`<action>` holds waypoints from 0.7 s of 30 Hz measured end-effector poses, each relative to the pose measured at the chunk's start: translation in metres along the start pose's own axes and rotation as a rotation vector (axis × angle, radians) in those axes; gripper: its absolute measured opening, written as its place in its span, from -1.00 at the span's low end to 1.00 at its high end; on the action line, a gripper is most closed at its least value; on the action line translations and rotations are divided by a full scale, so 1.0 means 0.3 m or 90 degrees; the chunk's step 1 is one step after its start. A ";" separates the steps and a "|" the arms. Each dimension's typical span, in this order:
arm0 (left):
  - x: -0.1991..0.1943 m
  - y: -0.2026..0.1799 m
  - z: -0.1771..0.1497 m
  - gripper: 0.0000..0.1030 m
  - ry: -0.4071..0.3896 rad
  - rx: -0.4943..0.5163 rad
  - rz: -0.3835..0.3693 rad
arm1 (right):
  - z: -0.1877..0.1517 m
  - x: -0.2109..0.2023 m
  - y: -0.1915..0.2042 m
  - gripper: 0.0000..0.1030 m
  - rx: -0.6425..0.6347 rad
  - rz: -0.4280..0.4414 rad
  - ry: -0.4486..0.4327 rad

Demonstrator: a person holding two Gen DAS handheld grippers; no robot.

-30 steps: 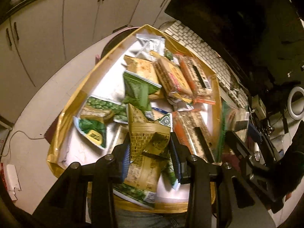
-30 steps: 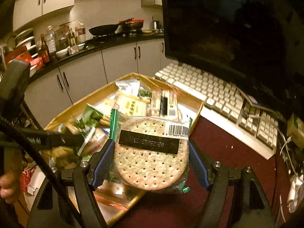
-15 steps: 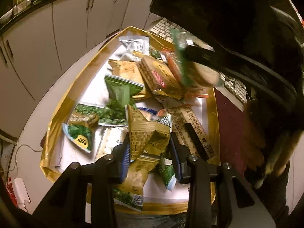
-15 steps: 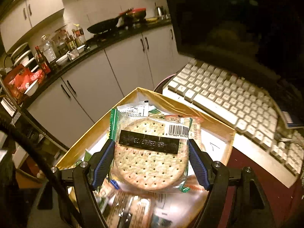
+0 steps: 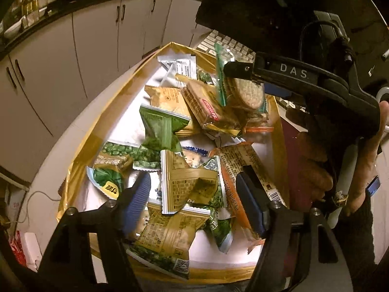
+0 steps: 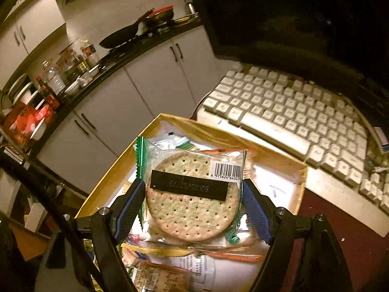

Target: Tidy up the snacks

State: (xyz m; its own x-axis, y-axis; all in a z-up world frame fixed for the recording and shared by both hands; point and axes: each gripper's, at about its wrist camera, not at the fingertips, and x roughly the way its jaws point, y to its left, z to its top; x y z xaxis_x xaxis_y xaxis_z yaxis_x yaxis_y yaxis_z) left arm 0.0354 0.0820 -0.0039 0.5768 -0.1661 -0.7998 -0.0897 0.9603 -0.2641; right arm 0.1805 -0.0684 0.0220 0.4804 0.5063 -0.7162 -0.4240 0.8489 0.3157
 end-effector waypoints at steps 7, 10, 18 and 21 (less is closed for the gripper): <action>-0.028 -0.007 -0.016 0.42 -0.010 -0.002 0.012 | 0.016 -0.010 -0.012 0.59 -0.021 -0.002 -0.004; -0.042 -0.013 -0.016 0.42 -0.015 -0.005 0.019 | 0.043 -0.036 -0.026 0.59 -0.013 0.011 -0.025; -0.128 -0.044 -0.035 0.49 -0.088 0.007 0.071 | -0.127 -0.210 -0.014 0.58 -0.020 0.049 -0.071; -0.157 -0.070 -0.047 0.59 -0.146 0.010 0.116 | -0.231 -0.259 -0.047 0.58 0.011 0.053 -0.074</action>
State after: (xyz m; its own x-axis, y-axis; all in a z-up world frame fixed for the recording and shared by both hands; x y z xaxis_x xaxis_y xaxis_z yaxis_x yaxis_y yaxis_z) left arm -0.0013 0.0665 0.0315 0.7215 0.0622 -0.6896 -0.1972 0.9732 -0.1185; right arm 0.0961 -0.1302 0.0300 0.5301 0.5881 -0.6108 -0.4532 0.8053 0.3821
